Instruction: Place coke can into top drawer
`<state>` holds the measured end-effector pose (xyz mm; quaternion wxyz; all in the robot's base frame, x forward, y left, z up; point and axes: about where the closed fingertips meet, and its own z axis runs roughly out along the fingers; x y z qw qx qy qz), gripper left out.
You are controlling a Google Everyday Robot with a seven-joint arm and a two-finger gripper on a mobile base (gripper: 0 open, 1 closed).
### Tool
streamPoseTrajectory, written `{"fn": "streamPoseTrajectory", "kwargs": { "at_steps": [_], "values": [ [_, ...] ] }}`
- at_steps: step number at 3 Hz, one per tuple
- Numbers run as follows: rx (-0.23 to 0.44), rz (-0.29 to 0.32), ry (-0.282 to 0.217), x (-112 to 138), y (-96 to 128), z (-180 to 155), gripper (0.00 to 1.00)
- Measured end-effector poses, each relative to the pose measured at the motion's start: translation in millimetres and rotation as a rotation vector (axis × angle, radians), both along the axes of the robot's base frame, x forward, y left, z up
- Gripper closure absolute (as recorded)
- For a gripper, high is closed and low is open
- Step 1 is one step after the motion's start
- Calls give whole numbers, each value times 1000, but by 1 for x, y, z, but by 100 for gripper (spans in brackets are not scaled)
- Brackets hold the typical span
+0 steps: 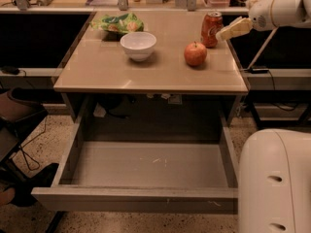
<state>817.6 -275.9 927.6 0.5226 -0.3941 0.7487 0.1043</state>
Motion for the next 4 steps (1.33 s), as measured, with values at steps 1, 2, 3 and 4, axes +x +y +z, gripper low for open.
{"fn": "streamPoseTrajectory", "kwargs": {
  "at_steps": [1,2,3,4],
  "values": [
    [19,-42,-51,14,-3,10,0],
    [18,-41,-49,14,-3,10,0],
    [23,-36,-47,36,19,-9,0],
    [112,-69,-68,62,38,-15,0]
  ]
}}
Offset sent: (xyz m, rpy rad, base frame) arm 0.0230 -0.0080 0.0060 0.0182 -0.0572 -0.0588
